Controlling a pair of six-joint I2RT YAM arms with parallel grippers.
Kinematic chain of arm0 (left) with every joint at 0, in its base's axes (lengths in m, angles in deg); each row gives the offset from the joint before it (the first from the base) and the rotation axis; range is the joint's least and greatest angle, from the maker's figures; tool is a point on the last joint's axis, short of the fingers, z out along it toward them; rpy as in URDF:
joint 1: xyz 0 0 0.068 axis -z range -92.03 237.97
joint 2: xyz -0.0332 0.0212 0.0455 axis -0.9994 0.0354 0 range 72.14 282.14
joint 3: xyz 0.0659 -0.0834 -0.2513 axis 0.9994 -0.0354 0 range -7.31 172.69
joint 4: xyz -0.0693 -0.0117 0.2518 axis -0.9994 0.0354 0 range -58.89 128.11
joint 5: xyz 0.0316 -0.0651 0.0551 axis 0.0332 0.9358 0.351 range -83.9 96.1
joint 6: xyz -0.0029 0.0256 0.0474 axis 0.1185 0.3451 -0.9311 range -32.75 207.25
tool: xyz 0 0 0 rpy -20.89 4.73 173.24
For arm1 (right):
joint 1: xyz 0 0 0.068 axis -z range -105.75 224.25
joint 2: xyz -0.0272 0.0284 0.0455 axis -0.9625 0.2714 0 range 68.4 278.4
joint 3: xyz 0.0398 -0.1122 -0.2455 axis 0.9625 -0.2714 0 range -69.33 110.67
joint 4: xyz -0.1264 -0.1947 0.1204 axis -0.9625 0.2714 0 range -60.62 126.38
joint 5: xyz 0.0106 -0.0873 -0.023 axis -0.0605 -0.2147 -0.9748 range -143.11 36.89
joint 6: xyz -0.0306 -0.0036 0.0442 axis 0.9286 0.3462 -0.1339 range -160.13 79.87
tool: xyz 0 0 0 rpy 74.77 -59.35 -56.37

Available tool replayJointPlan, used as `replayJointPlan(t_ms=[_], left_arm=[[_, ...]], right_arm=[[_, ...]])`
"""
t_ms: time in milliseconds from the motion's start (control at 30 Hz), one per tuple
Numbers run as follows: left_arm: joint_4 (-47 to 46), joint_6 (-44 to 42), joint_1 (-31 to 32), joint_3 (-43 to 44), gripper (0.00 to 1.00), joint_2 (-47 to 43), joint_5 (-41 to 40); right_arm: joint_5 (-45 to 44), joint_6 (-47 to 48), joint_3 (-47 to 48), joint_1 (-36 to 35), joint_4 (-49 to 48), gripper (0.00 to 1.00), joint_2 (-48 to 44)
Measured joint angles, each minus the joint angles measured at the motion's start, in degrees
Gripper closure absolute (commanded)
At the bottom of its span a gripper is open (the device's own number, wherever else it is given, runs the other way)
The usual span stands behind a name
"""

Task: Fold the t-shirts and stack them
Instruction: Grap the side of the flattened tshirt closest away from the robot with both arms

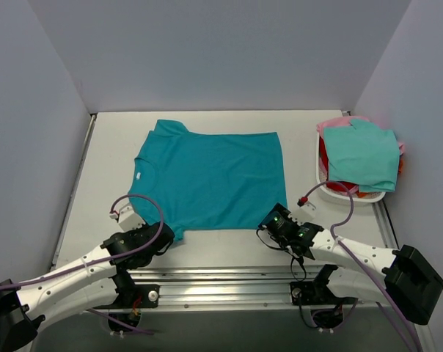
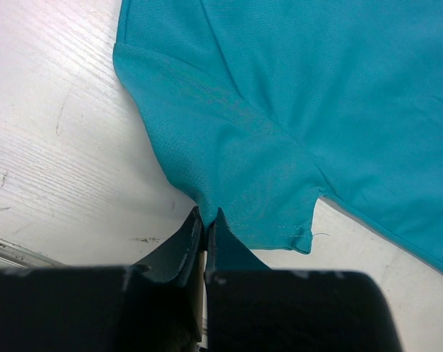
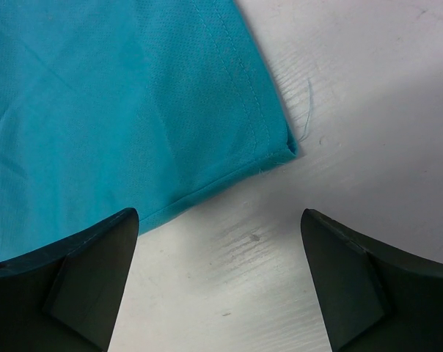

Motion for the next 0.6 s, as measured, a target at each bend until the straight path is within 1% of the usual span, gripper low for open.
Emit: replayJointPlan(t_ms=[67, 100, 167, 200, 267, 333, 467, 500, 567, 600], left_arm=[[0.0, -0.24, -0.11, -0.02, 0.98, -0.09, 0.04], [0.0, -0.28, -0.22, -0.02, 0.98, -0.17, 0.07], [0.02, -0.31, -0.33, -0.02, 0.98, -0.59, 0.07], [0.02, -0.31, -0.33, -0.02, 0.98, -0.85, 0.07], [0.02, -0.31, -0.37, -0.04, 0.98, -1.38, 0.07], [0.02, -0.31, -0.55, -0.04, 0.98, -1.6, 0.07], [0.15, -0.31, -0.81, -0.04, 0.98, -1.57, 0.07], [0.2, -0.33, -0.87, -0.04, 0.98, -1.57, 0.07], [0.26, -0.35, -1.01, -0.02, 0.98, -1.57, 0.04], [0.31, -0.39, -1.05, -0.02, 0.98, -1.57, 0.04]], right_arm=[[-0.13, -0.57, 0.0, 0.0, 0.09, 0.14, 0.31], [-0.35, -0.83, 0.0, 0.0, 0.24, 0.16, 0.35], [-0.76, -1.25, 0.02, 0.0, 0.83, 0.17, 0.37], [-0.96, -1.4, 0.02, 0.0, 1.09, 0.21, 0.42], [-1.36, -1.9, 0.02, 0.0, 1.49, 0.23, 0.68], [-1.97, -2.34, 0.02, 0.02, 1.73, 0.29, 1.16], [-2.64, -2.71, 0.02, 1.36, 1.7, 0.31, 1.7], [-2.8, -2.62, 0.02, 2.01, 1.64, 0.34, 1.81], [-2.82, -2.23, 0.02, 3.37, 1.11, 0.38, 2.23], [-2.8, -2.01, 0.02, 4.07, 0.74, 0.42, 2.47]])
